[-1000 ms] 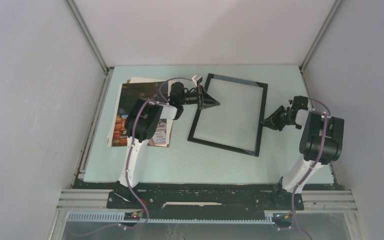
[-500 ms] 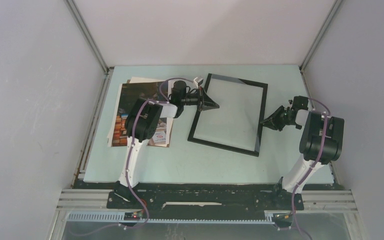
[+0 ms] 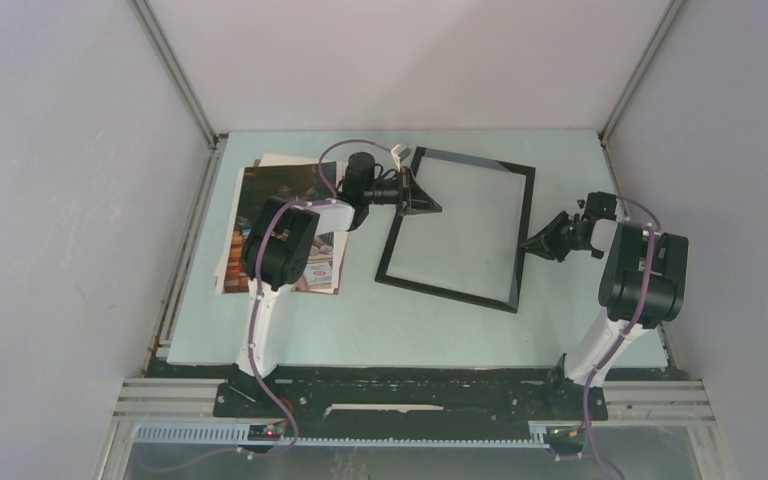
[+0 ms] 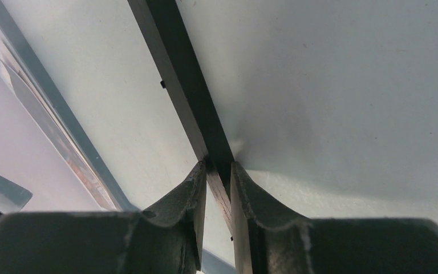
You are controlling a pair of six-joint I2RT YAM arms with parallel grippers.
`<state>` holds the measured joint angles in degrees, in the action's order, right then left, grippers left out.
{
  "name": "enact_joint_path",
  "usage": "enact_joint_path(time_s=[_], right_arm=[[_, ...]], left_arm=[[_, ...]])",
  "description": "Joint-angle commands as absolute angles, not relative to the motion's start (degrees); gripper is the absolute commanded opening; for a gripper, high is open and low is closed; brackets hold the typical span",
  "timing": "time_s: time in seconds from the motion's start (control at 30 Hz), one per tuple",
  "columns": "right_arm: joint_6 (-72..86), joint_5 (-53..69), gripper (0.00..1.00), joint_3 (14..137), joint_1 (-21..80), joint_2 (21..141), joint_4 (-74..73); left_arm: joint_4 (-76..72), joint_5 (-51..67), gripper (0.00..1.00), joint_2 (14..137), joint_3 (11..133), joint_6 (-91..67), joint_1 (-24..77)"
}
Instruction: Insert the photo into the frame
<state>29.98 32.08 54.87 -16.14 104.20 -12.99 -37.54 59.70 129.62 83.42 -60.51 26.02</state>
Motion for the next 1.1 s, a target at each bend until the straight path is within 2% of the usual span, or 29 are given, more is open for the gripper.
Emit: enact_joint_path(time_s=[0.0, 0.4, 0.63, 0.7, 0.83, 1.07], right_arm=[[29.86, 31.92, 0.28, 55.72, -15.44, 105.51, -12.22], [28.74, 31.02, 0.33, 55.72, -15.01, 104.26, -13.14], [26.18, 25.87, 0.59, 55.72, -13.01, 98.40, -17.41], [25.15, 24.37, 0.65, 55.72, -12.63, 96.05, -18.83], [25.21, 26.84, 0.73, 55.27, -11.86, 91.76, -19.27], [29.38, 42.87, 0.78, 52.16, -9.31, 87.77, -14.95]], left_arm=[[-37.09, 59.35, 0.00, 125.41, 83.69, -56.10, 26.81], [-35.84, 58.12, 0.00, 122.99, 81.77, -55.77, 26.41], [-32.18, 57.37, 0.00, 116.41, 79.06, -54.04, 26.06], [-25.08, 55.55, 0.00, 113.84, 79.08, -49.46, 25.89], [4.66, 46.04, 0.00, 107.87, 83.16, -33.26, 25.84], [21.38, 38.67, 0.00, 95.99, 85.32, -26.91, 25.72]])
